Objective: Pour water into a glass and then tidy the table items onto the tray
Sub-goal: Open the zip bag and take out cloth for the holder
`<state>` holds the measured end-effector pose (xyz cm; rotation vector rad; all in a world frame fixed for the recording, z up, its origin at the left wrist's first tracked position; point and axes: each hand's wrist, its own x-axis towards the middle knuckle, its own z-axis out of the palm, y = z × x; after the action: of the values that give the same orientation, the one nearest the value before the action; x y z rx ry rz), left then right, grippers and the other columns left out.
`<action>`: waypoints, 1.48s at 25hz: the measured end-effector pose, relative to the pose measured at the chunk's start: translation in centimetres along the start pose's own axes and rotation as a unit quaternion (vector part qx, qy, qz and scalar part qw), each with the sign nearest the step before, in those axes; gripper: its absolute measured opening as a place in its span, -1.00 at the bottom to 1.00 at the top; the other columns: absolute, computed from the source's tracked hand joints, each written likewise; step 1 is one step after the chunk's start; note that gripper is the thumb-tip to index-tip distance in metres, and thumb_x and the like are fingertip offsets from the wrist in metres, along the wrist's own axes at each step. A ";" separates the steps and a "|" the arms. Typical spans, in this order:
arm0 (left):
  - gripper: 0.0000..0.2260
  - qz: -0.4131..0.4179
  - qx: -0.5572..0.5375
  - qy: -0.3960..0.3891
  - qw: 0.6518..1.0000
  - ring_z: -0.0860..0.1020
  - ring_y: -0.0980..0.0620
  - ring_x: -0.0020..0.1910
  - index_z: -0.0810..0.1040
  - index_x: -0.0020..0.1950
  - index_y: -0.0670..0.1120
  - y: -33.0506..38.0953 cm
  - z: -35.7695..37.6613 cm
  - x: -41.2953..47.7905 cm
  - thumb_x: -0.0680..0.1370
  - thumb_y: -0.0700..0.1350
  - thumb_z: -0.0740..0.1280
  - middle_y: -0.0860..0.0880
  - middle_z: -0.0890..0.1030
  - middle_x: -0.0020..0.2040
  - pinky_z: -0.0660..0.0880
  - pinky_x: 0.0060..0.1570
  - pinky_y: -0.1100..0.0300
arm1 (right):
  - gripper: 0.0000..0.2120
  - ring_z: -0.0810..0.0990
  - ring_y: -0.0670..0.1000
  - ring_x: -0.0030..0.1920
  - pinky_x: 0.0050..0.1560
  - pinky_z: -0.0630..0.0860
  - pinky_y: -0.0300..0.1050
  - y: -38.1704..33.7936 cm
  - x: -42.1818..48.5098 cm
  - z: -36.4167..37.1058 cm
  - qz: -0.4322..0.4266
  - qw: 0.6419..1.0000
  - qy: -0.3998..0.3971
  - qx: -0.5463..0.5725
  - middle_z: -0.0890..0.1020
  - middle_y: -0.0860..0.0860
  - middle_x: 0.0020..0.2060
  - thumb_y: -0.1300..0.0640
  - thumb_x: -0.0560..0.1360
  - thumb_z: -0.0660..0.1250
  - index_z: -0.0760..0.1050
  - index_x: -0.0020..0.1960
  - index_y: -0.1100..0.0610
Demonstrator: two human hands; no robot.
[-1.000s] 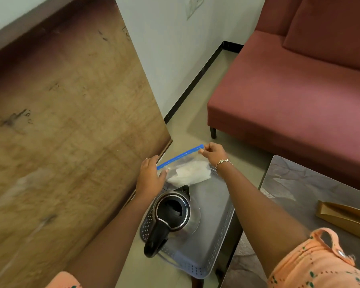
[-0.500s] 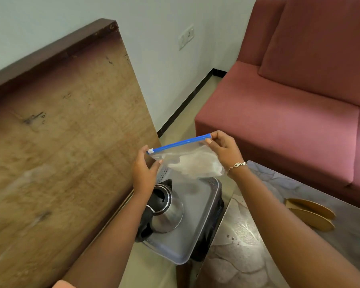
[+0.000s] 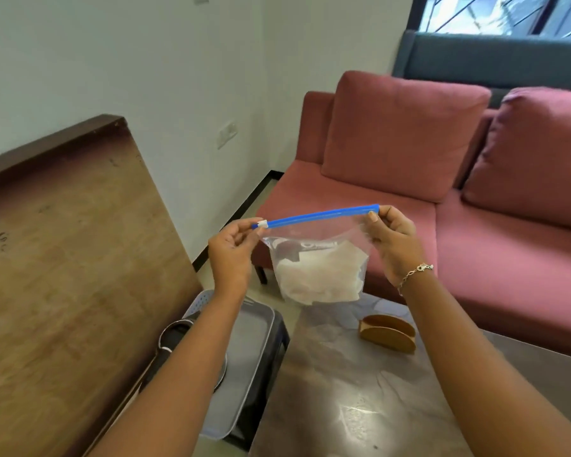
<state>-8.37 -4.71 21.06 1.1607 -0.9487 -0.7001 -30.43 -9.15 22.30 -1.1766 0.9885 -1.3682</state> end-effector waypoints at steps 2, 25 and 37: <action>-0.78 0.024 -0.020 -0.011 0.999 0.62 0.23 -0.24 0.60 -0.21 -0.01 1.8 2.1 -0.6 0.43 -0.34 0.38 0.17 0.68 -0.32 0.52 -0.13 0.38 | -0.91 0.51 -0.15 -0.32 -0.22 0.48 -0.36 -1.8 -0.7 -2.1 -0.016 0.999 0.017 0.024 0.63 -0.07 -0.34 0.22 0.51 0.24 0.47 -0.15 0.10; -0.77 0.180 0.055 -0.057 0.981 0.56 0.28 -0.31 0.56 -0.26 0.06 8.6 11.2 -7.0 0.46 -0.28 0.36 0.19 0.58 -0.35 0.50 -0.24 0.47 | -0.91 0.60 -0.08 -0.22 -0.17 0.47 -0.41 -9.6 -5.2 -0.5 -0.240 0.927 0.002 -0.288 0.68 0.07 -0.23 0.21 0.36 0.45 0.63 -0.18 0.24; -0.81 0.196 0.042 -0.058 0.978 0.52 0.24 -0.31 0.51 -0.26 -0.03 8.6 11.9 -6.6 0.48 -0.29 0.34 0.09 0.55 -0.33 0.45 -0.23 0.44 | -0.94 0.60 0.10 -0.18 -0.14 0.47 -0.06 -8.4 -5.1 -3.9 -0.272 0.894 0.028 -0.354 0.65 0.10 -0.23 0.30 0.39 0.38 0.50 -0.22 0.26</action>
<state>-22.10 -1.87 29.02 0.9718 -1.2731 -0.4134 -35.92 -3.17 29.14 -2.0931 1.3176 -1.5125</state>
